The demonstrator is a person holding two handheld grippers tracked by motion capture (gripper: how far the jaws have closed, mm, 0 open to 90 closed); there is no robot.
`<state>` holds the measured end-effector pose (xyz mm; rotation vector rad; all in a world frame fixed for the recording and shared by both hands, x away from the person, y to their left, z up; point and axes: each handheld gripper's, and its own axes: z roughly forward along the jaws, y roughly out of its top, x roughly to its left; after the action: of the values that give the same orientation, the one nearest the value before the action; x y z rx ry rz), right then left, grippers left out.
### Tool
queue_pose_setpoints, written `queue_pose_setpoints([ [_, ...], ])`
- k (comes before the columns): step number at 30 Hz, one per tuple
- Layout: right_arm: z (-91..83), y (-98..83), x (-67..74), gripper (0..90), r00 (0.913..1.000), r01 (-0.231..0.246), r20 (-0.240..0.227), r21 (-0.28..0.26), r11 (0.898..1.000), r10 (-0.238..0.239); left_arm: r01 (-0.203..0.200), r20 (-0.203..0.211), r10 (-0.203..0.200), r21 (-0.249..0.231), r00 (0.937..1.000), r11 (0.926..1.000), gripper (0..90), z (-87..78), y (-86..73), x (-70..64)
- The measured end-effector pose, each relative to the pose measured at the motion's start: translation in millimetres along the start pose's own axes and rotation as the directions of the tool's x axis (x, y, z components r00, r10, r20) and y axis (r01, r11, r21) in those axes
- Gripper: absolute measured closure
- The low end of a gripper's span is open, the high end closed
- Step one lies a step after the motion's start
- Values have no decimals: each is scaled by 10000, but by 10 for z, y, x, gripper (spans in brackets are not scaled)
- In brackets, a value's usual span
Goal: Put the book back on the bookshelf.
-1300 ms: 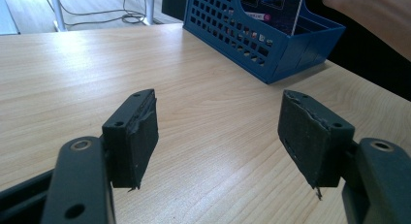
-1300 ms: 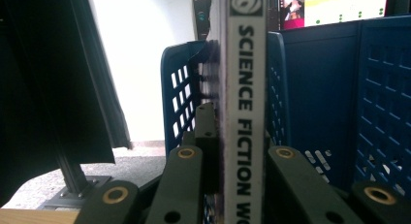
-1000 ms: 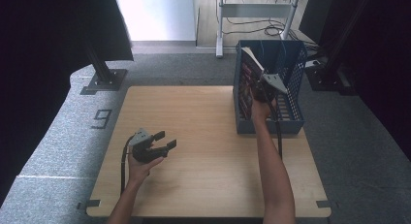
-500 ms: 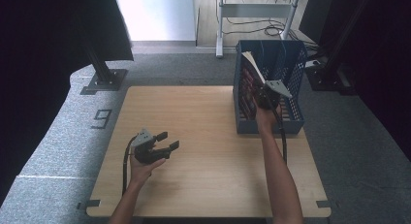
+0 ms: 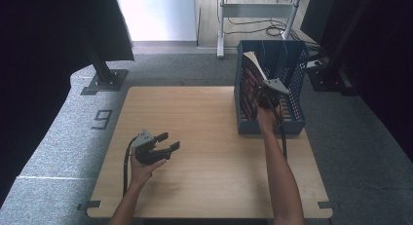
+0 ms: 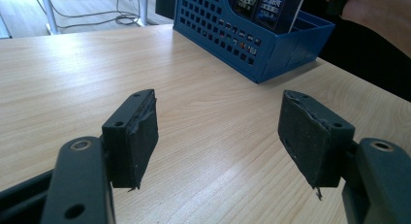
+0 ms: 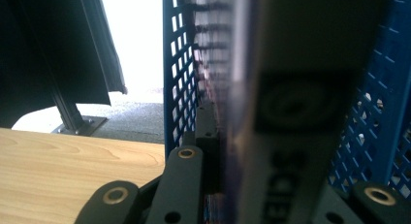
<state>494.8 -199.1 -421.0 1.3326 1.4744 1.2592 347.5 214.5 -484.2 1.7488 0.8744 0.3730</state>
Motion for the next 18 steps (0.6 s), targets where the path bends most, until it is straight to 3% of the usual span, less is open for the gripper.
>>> queue_pose_setpoints([
  [10,35,-6,-67,817,9980,-632,20,-345,9974,634,43,-48,-43,-37,10000,10000,308,-4,0,19],
  [18,176,13,-62,817,9957,-858,300,-684,9940,880,101,-120,-101,-54,9999,9999,308,-13,-2,46],
])
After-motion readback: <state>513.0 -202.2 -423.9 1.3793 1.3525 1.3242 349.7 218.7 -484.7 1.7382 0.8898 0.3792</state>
